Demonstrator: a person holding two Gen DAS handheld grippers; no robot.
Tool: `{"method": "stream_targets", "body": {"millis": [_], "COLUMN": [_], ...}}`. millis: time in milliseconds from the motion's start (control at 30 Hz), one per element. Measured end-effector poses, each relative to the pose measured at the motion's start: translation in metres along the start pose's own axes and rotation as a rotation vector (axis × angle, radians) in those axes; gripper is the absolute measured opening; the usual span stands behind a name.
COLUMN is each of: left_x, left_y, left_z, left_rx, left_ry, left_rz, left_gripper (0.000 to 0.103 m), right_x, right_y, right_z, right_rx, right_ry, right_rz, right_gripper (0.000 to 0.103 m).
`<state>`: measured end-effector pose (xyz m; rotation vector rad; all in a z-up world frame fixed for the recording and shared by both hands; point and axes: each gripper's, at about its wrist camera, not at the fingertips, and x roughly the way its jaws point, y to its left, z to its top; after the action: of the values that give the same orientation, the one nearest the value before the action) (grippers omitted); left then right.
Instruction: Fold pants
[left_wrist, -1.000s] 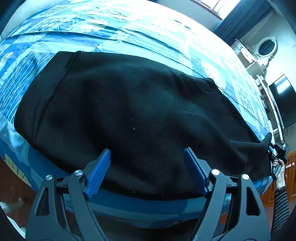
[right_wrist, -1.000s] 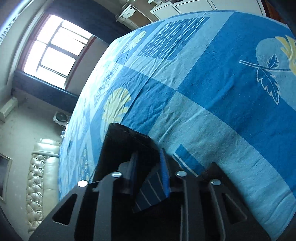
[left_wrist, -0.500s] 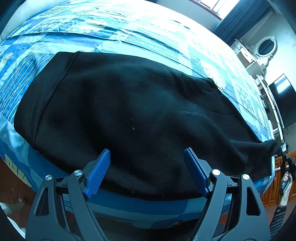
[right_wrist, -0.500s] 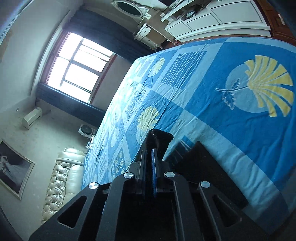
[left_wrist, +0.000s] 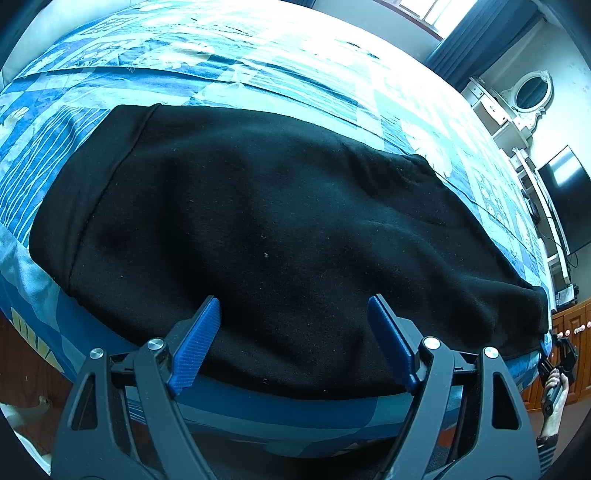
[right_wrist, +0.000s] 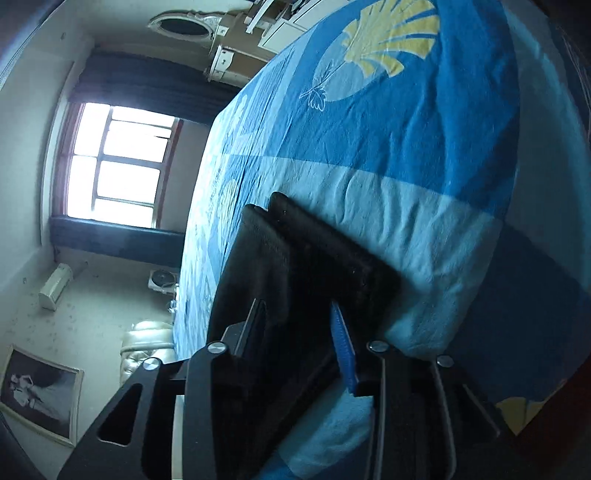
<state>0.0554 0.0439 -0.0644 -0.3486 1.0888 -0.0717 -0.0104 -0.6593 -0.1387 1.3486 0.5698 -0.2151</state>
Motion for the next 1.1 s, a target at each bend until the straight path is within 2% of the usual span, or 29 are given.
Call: {"method": "stream_targets", "body": {"millis": [100, 200, 267, 300, 400, 533, 600, 667, 733, 867, 900, 1000, 1067, 1100], "left_x": [0.0, 0.0, 0.001, 0.001, 0.001, 0.0, -0.001, 0.0, 0.0, 0.0, 0.001, 0.0, 0.0, 0.0], "left_y": [-0.001, 0.001, 0.001, 0.001, -0.001, 0.0, 0.001, 0.003, 0.004, 0.0, -0.001, -0.003, -0.002, -0.001], "left_z": [-0.001, -0.001, -0.002, -0.002, -0.003, -0.002, -0.002, -0.001, -0.001, -0.003, -0.003, -0.004, -0.003, -0.003], "left_rx": [0.012, 0.015, 0.017, 0.019, 0.038, 0.038, 0.028, 0.017, 0.013, 0.035, 0.044, 0.056, 0.049, 0.045], "left_ry": [0.0, -0.005, -0.009, -0.01, -0.008, -0.002, 0.0, 0.0, -0.003, -0.003, -0.002, 0.001, 0.001, 0.001], "left_rz": [0.005, -0.001, -0.002, 0.0, 0.013, 0.011, 0.003, -0.006, -0.011, 0.003, 0.007, 0.018, 0.013, 0.009], "left_gripper": [0.08, 0.08, 0.081, 0.081, 0.081, 0.081, 0.081, 0.081, 0.081, 0.081, 0.081, 0.081, 0.081, 0.081], "right_x": [0.004, 0.013, 0.018, 0.025, 0.025, -0.025, -0.045, -0.052, -0.047, -0.027, -0.024, -0.031, -0.043, -0.048], "right_y": [0.003, 0.012, 0.018, 0.02, 0.033, 0.063, 0.07, 0.063, 0.044, -0.019, -0.029, -0.032, -0.019, -0.009], "right_z": [0.001, 0.001, 0.001, 0.001, -0.002, 0.002, 0.003, 0.002, -0.001, -0.001, -0.001, 0.002, 0.004, 0.005], "right_rx": [0.029, -0.01, -0.048, -0.06, -0.078, -0.123, -0.16, -0.178, -0.178, -0.109, -0.091, -0.076, -0.143, -0.188], "right_ry": [-0.053, -0.071, -0.061, -0.031, -0.027, -0.092, -0.113, -0.103, -0.084, -0.047, -0.041, -0.017, -0.022, -0.043], "right_rz": [0.013, -0.016, -0.049, -0.047, -0.029, 0.077, 0.089, 0.061, -0.002, -0.115, -0.095, -0.063, -0.138, -0.189], "right_gripper": [0.054, 0.053, 0.031, 0.006, 0.006, 0.005, 0.005, 0.005, 0.005, 0.005, 0.005, 0.005, 0.012, 0.019]}}
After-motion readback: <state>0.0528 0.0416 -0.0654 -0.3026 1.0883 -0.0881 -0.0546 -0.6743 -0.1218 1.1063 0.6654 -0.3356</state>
